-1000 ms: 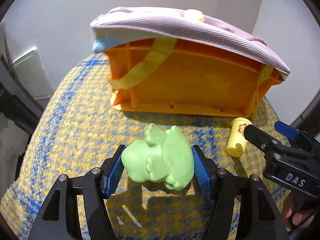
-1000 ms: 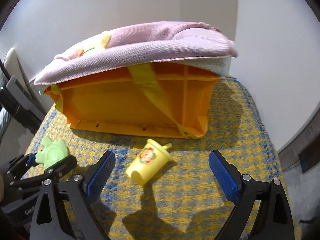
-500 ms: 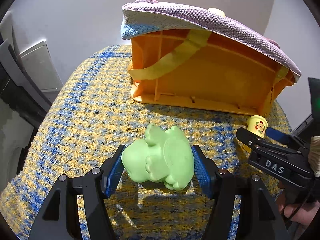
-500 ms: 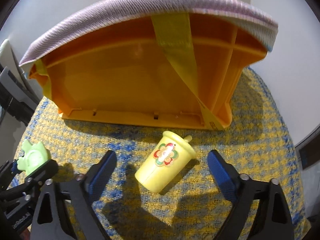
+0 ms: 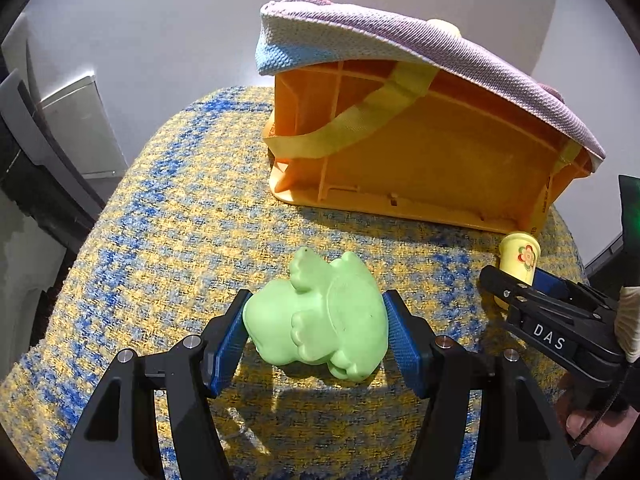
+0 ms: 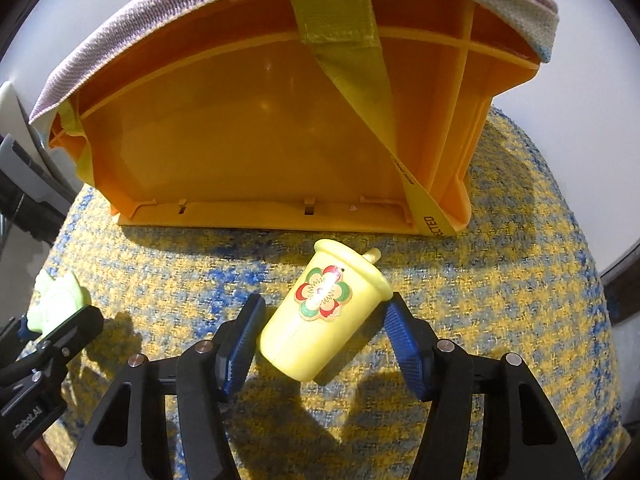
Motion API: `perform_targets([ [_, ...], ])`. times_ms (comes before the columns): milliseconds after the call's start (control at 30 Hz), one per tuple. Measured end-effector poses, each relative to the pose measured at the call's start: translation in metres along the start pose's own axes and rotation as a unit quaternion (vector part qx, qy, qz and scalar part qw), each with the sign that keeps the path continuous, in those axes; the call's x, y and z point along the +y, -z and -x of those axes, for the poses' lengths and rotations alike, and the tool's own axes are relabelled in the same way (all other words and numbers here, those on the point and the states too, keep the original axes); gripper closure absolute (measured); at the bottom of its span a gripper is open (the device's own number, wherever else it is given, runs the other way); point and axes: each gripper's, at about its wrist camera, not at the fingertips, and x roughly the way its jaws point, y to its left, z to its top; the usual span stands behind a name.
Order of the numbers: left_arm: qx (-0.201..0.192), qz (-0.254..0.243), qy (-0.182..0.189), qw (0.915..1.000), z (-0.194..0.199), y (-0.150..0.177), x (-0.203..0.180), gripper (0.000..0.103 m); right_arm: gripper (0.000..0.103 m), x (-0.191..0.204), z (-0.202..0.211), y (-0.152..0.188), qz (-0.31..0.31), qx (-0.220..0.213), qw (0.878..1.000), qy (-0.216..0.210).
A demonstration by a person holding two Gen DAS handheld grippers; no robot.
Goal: Organize objects
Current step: 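Grasp the green rubber frog with the left tool while the right tool grasps the yellow flower cup, then lift the frog and cup and carry both over the basket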
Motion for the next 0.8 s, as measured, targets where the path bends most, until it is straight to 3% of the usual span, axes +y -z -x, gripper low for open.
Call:
perform_targets([
  [33, -0.001, -0.001, 0.001, 1.0, 0.002, -0.001, -0.001, 0.039, 0.068, 0.0, 0.002, 0.0, 0.001, 0.006, 1.0, -0.003],
  [67, -0.004, -0.002, 0.001, 1.0, 0.004, -0.002, -0.002, 0.039, 0.07, 0.0, 0.003, 0.0, 0.0, 0.009, 1.0, -0.006],
  [800, -0.046, -0.032, 0.01, 0.9984, 0.055, -0.017, -0.01, 0.039, 0.07, 0.012, 0.074, 0.003, 0.012, -0.037, 0.999, -0.022],
])
